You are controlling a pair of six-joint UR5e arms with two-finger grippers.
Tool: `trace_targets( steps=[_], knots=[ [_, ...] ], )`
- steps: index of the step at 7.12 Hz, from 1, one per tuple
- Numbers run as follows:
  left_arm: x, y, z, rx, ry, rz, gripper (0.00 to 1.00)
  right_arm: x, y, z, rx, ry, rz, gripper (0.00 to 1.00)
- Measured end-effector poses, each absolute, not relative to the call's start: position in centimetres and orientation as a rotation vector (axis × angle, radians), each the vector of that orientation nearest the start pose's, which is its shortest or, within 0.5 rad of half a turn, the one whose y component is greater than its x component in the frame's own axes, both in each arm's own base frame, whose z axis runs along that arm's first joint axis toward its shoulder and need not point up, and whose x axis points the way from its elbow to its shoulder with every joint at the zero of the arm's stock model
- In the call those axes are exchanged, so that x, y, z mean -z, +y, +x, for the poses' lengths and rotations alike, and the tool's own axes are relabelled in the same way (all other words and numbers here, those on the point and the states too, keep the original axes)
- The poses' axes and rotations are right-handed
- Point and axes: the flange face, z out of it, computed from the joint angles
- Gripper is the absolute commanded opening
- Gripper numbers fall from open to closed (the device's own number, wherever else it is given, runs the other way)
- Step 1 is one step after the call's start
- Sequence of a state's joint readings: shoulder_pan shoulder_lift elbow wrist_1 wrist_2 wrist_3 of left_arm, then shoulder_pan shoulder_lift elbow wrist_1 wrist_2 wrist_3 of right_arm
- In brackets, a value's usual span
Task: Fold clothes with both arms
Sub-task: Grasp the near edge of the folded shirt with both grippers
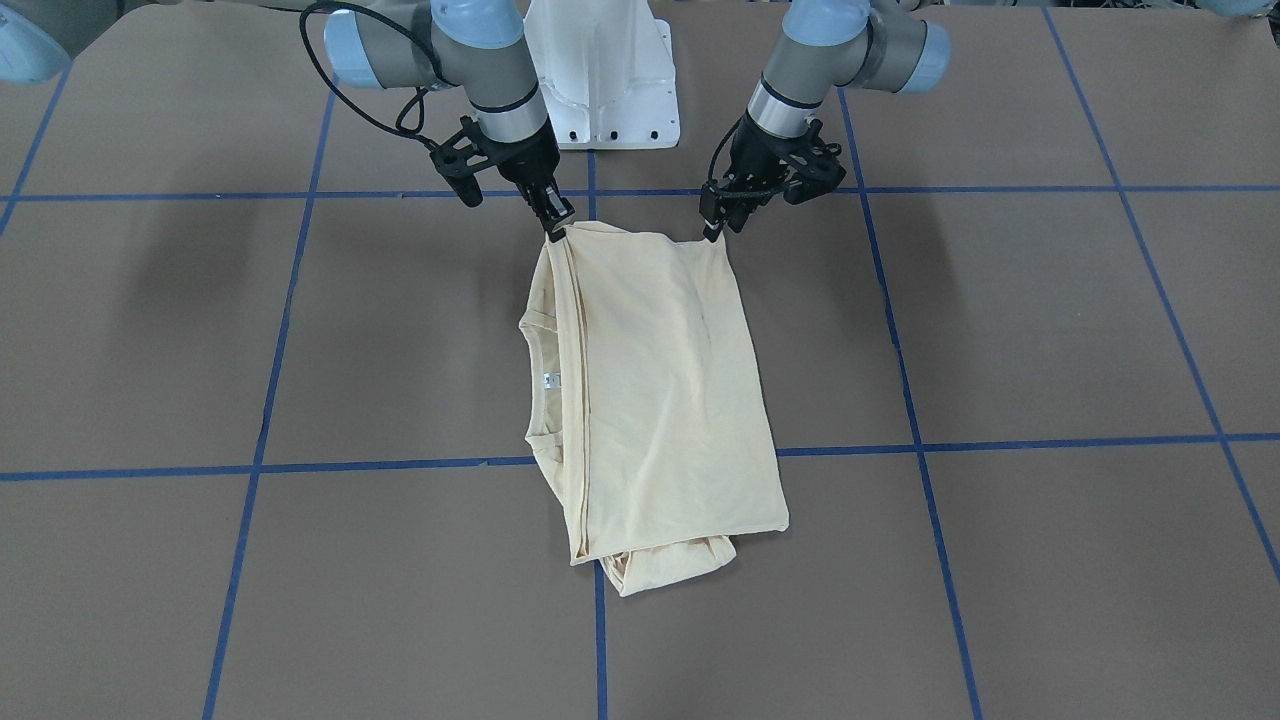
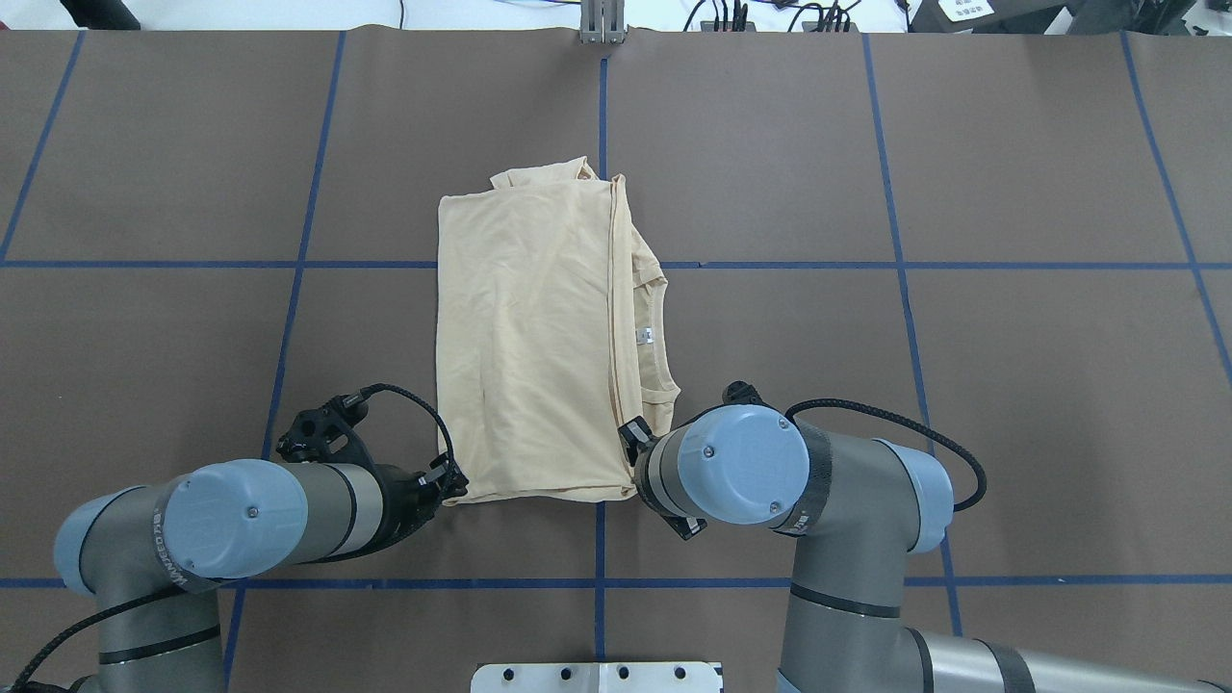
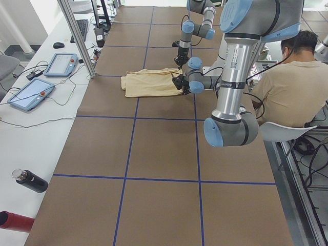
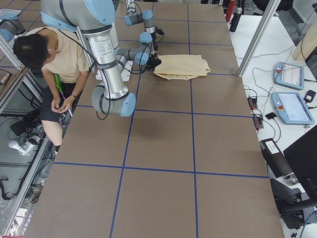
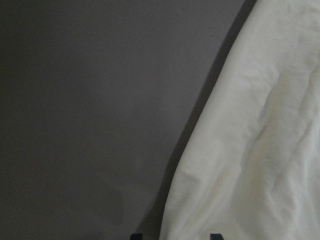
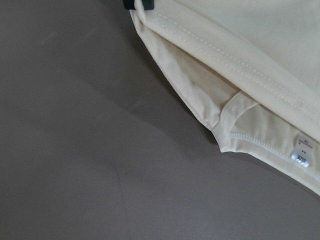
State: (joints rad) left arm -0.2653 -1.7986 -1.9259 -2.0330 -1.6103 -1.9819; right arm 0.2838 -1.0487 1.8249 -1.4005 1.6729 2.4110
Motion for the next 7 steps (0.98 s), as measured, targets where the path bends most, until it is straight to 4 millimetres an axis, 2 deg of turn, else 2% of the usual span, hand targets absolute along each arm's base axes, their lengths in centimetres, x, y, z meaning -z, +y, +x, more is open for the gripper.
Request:
trace_targets(
  steps=[1,2,3,4,7],
  knots=[
    [-32.34,-26.6,50.99,0.582,1.056,-0.119,0.32,-23.32,-29.46,-57.07,-0.986,-0.924,-0.367,0.0],
    [-32.25,-26.43,51.16,0.579,1.056,-0.121,0.15,-23.3,-29.45,-57.05,-0.986,-0.924,-0.369,0.0],
    [-32.26,-26.41,51.21,0.579,1.055,-0.121,0.11,-23.28,-29.43,-57.04,-0.985,-0.924,-0.37,0.0],
    [-32.26,-26.47,51.2,0.581,1.055,-0.12,0.0,-23.27,-29.42,-57.03,-0.985,-0.924,-0.37,0.0],
    [-31.98,-26.71,50.91,0.587,1.063,-0.113,0.0,-23.25,-29.44,-56.98,-0.985,-0.925,-0.37,0.0]
  ],
)
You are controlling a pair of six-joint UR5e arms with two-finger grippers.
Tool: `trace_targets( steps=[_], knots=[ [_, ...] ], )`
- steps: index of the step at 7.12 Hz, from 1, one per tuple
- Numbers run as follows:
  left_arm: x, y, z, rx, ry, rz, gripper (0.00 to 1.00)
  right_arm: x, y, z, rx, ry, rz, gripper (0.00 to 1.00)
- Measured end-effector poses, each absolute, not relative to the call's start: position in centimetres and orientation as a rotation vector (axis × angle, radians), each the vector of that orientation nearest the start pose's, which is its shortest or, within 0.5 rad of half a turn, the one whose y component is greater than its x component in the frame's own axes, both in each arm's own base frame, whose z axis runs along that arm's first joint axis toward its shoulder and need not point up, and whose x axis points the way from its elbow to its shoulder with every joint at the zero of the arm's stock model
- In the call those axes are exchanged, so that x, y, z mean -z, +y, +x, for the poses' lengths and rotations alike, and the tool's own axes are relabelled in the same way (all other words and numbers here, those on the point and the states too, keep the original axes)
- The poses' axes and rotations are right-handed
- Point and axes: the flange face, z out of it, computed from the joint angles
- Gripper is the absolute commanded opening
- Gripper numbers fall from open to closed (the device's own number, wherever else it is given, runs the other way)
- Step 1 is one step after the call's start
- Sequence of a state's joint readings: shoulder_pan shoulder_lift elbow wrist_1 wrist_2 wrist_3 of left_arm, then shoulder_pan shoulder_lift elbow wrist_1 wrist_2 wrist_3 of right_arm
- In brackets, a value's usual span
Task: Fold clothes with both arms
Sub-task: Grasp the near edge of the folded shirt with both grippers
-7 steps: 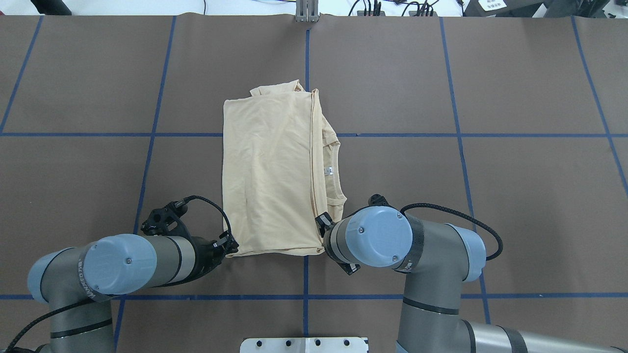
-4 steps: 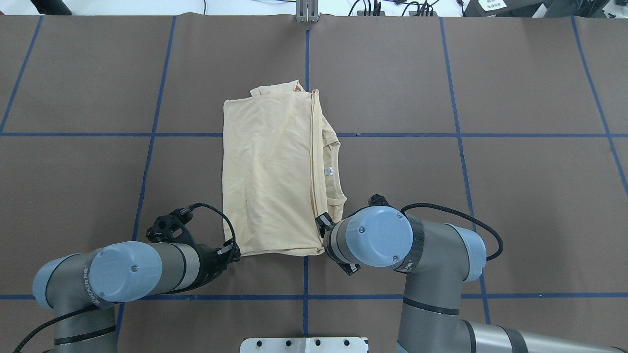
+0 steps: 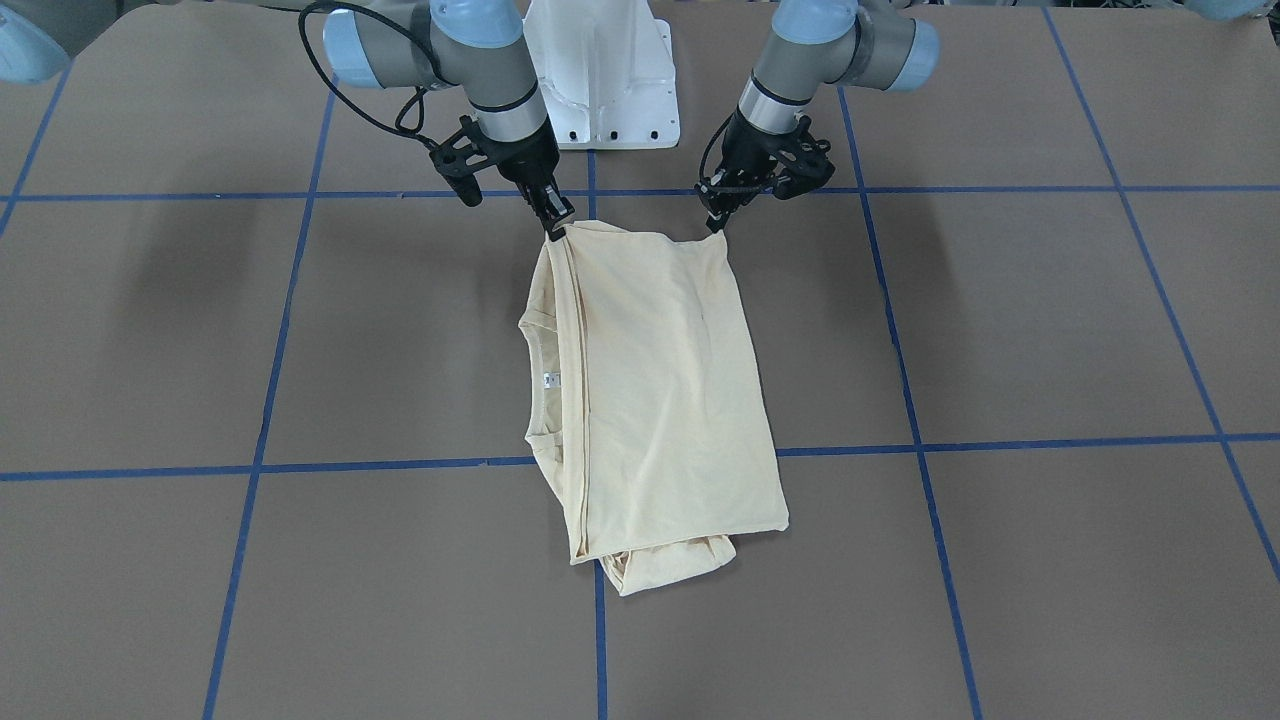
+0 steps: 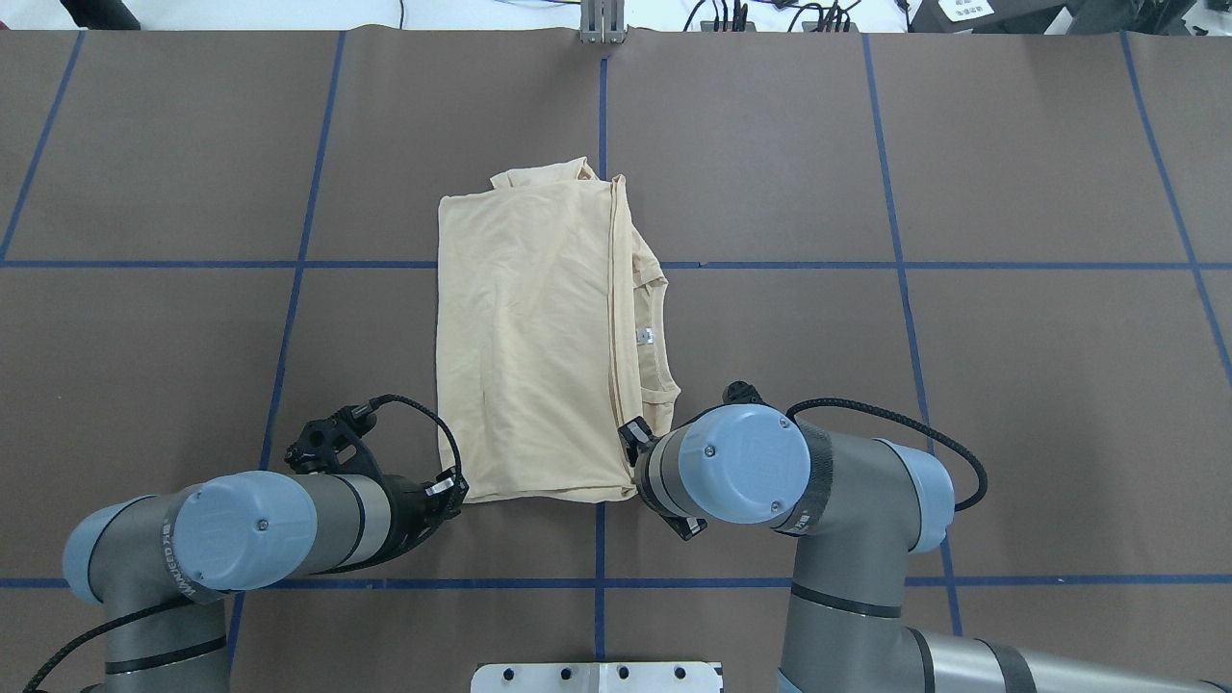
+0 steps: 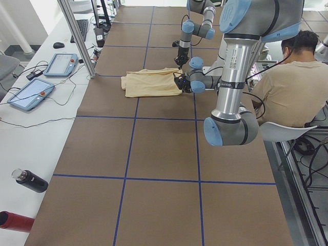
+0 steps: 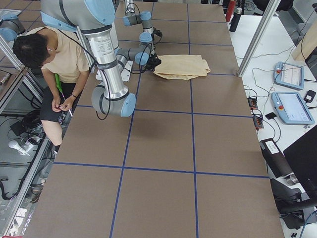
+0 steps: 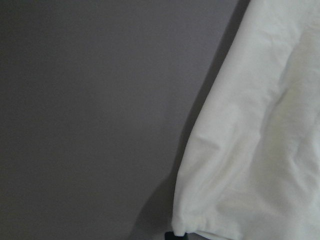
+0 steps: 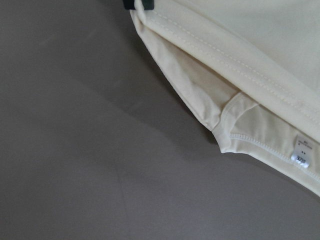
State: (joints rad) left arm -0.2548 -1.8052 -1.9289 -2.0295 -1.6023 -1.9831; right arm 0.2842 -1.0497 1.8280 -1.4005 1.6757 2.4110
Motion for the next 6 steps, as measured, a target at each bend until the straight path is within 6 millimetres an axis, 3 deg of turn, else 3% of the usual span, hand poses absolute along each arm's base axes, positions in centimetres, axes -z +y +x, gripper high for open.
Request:
trace_targets(
  steps=[3,6],
  knots=[
    [-30.5,-26.5,49.1,0.582,1.093,-0.11,0.0,-23.2,-29.3,-56.2,-0.986,-0.933,-0.369,0.0],
    [-29.3,-24.5,45.4,0.565,1.105,-0.129,0.0,-22.8,-26.7,-53.3,-0.964,-0.955,-0.393,0.0]
  ],
)
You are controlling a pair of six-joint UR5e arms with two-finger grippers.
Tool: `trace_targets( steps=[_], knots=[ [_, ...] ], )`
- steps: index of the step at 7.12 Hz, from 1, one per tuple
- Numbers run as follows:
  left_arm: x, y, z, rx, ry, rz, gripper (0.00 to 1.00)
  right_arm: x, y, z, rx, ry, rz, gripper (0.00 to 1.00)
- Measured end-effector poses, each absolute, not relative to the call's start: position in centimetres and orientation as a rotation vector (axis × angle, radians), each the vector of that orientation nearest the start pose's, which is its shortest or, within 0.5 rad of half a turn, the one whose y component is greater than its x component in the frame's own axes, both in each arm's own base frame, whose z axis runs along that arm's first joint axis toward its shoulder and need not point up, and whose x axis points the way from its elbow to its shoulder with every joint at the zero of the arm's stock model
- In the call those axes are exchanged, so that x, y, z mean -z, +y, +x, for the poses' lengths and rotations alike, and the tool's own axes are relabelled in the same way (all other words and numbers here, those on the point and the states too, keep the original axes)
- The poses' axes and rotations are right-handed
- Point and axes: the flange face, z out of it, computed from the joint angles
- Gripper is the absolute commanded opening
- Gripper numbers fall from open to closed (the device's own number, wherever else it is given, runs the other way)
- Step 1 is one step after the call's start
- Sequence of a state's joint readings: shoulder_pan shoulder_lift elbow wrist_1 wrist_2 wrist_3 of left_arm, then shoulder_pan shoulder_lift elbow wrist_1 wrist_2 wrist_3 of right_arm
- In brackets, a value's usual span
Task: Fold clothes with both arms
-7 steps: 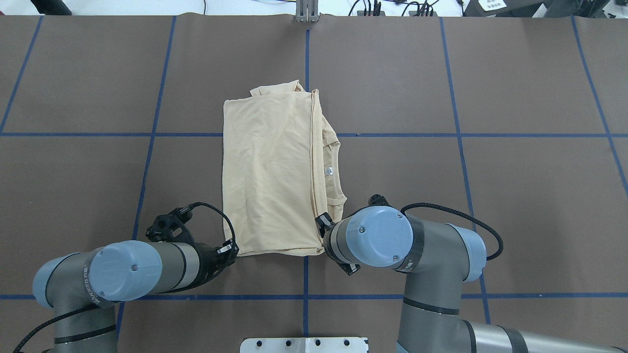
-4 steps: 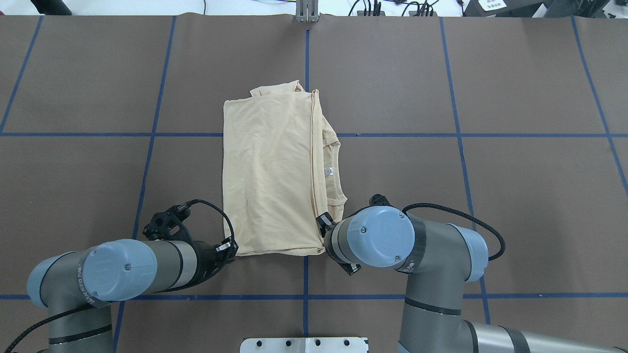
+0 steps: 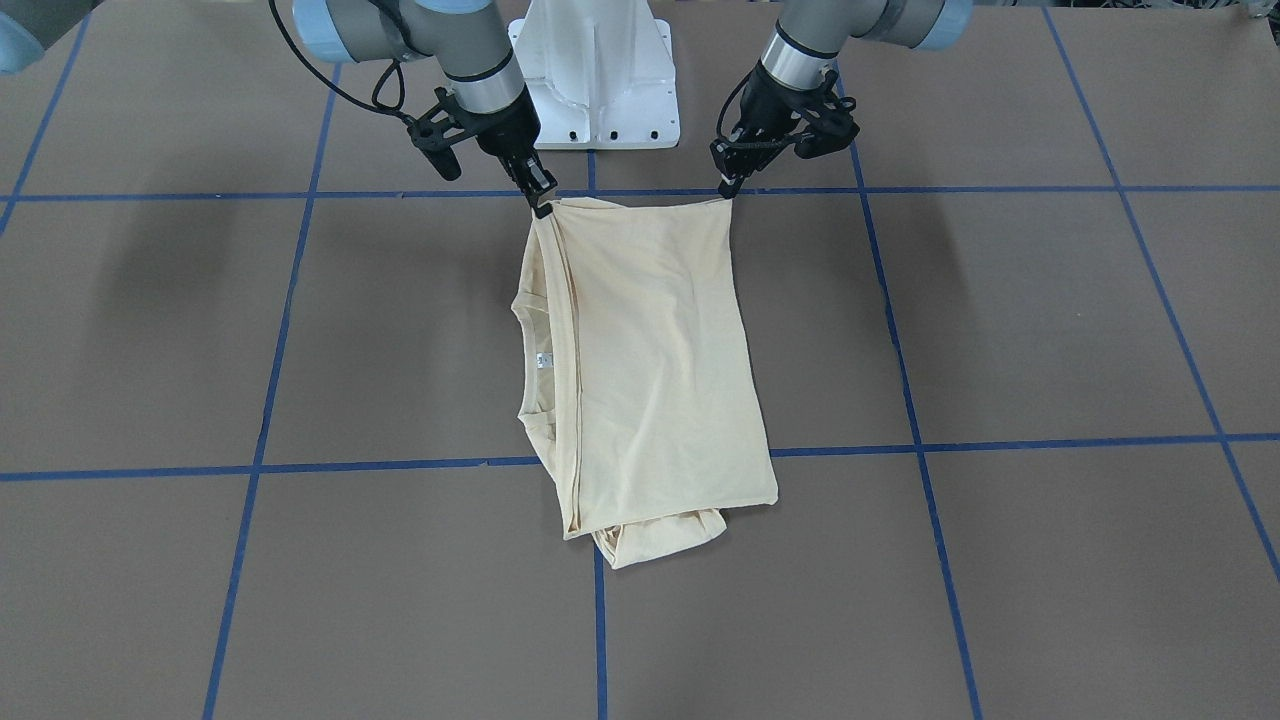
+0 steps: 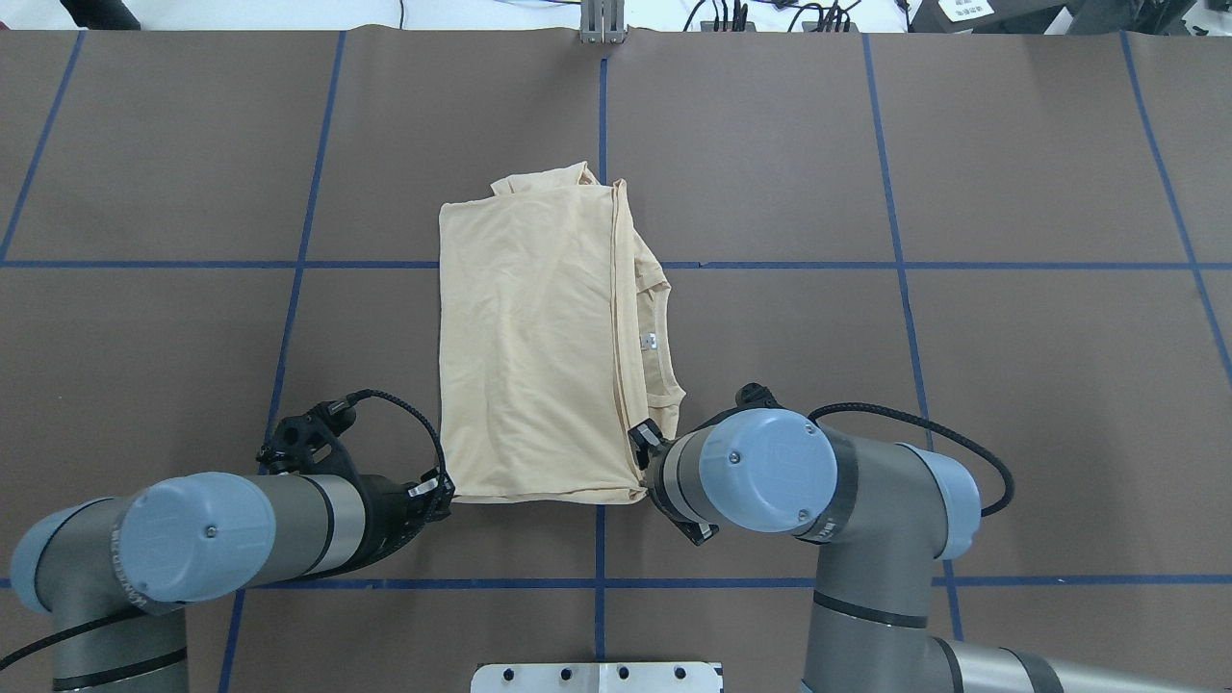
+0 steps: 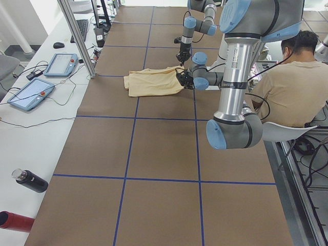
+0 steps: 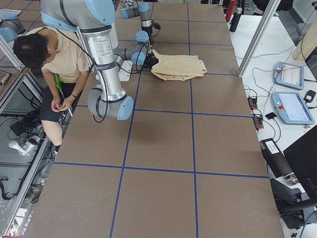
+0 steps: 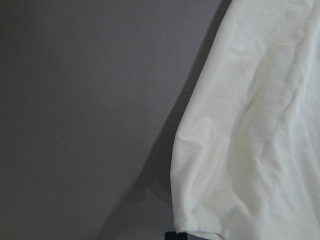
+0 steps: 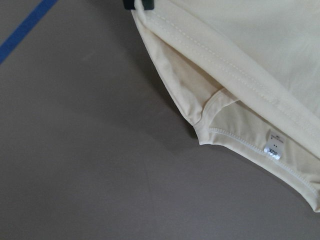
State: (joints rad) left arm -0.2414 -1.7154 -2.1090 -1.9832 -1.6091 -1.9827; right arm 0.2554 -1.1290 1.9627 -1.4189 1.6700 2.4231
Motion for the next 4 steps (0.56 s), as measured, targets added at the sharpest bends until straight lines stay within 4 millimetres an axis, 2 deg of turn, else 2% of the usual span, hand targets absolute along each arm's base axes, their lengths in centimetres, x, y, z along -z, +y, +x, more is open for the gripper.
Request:
trace_targets(
  steps=[2,3,4],
  knots=[
    [-26.8,-23.2,43.5,0.547,1.144,-0.172,0.0,-21.1,-24.7,-51.5,-0.964,-0.938,-0.415,0.0],
    [-25.6,-22.9,42.5,0.535,1.16,-0.193,0.0,-20.0,-24.5,-50.1,-0.969,-0.932,-0.417,0.0],
    [-25.0,-23.5,41.8,0.524,1.168,-0.194,0.0,-19.2,-25.5,-49.2,-0.985,-0.926,-0.406,0.0]
  ],
)
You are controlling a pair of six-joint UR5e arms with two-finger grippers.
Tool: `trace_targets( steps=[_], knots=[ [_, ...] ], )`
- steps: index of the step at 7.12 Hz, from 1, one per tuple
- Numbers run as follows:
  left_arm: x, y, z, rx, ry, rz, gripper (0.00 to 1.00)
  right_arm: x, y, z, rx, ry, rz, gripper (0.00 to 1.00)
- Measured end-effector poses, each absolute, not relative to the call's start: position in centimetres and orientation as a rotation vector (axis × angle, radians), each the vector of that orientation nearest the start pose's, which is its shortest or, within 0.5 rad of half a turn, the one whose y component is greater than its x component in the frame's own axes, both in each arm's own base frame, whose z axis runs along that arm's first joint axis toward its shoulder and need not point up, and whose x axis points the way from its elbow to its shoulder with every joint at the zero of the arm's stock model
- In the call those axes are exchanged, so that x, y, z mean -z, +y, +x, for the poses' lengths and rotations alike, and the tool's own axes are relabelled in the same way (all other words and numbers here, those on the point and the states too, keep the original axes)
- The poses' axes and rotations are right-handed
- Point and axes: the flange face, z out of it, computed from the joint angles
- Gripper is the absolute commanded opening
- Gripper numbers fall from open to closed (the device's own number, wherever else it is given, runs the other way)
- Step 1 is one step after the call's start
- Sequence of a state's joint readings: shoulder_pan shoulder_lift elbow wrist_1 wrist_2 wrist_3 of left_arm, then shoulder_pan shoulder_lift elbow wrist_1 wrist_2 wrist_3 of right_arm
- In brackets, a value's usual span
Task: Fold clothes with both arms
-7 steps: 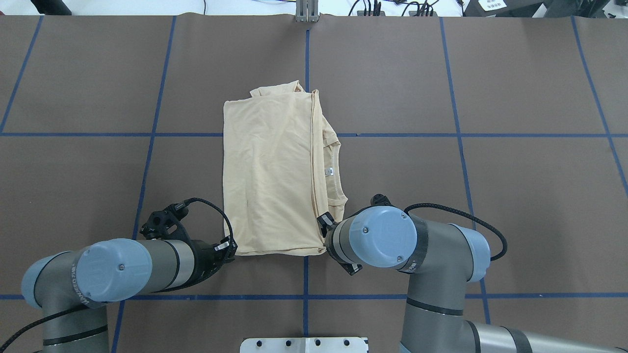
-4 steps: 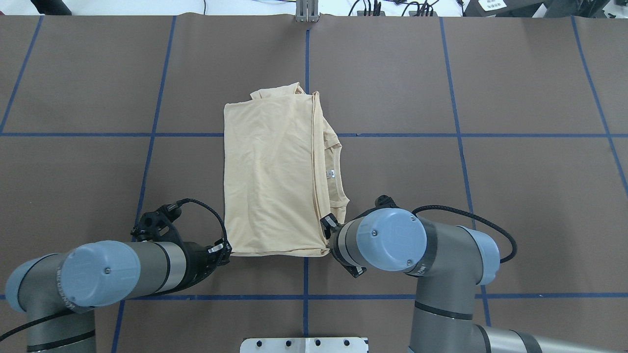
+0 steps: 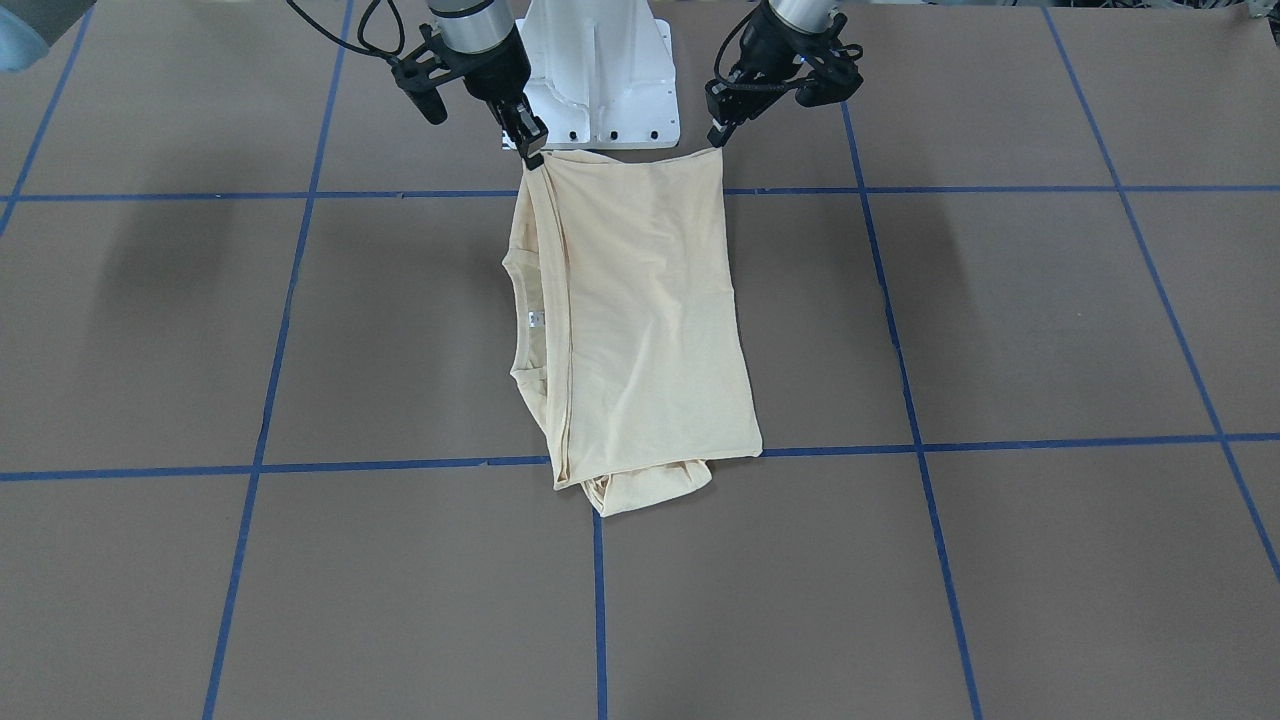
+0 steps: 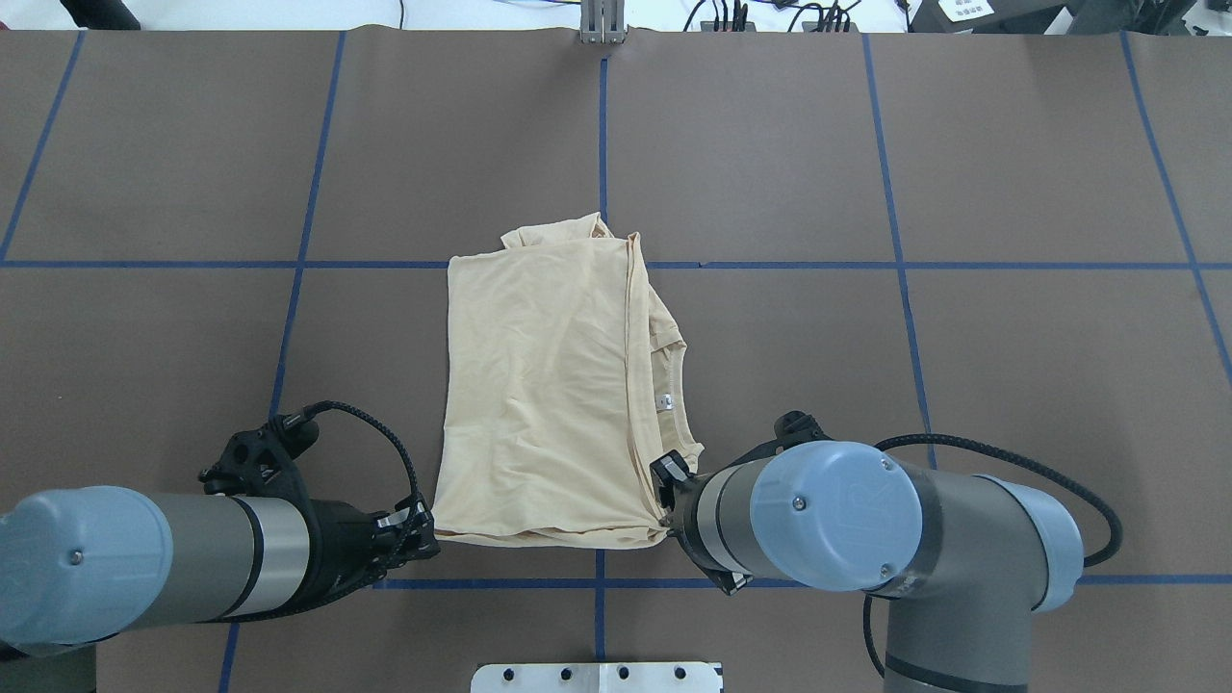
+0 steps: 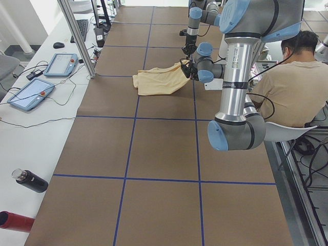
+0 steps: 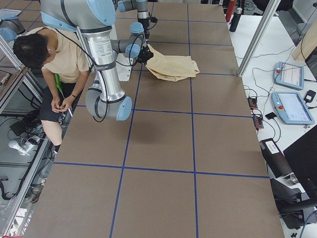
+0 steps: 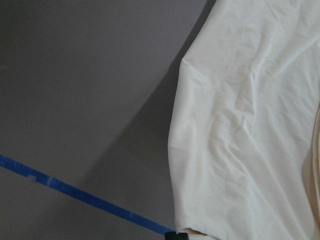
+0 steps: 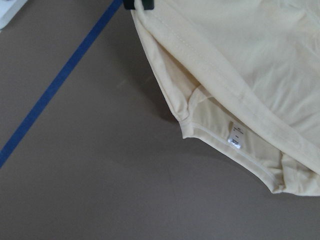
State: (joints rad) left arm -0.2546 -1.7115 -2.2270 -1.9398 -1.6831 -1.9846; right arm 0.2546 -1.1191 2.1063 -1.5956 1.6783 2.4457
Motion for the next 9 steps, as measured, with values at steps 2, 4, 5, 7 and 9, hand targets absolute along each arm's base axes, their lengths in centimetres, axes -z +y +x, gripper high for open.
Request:
trace_targets(
  steps=[2,4,5,7,9],
  knots=[
    [-24.1,-29.4,42.0,0.529,1.177,-0.087,0.0,-18.5,-31.0,-48.5,-1.034,-0.922,-0.359,0.0],
    [-23.5,-37.5,42.7,0.543,1.15,-0.011,0.0,-17.6,-38.8,-49.6,-1.047,-0.893,-0.336,0.0],
    [-23.9,-40.7,42.7,0.547,1.127,0.02,0.0,-17.3,-42.5,-50.7,-1.041,-0.864,-0.329,0.0],
    [-26.0,-46.3,43.4,0.553,1.063,0.075,0.0,-18.2,-49.2,-52.6,-1.02,-0.837,-0.312,0.0],
    [-28.2,-50.7,44.1,0.556,1.03,0.117,0.0,-18.8,-55.5,-54.2,-0.988,-0.818,-0.281,0.0]
  ],
)
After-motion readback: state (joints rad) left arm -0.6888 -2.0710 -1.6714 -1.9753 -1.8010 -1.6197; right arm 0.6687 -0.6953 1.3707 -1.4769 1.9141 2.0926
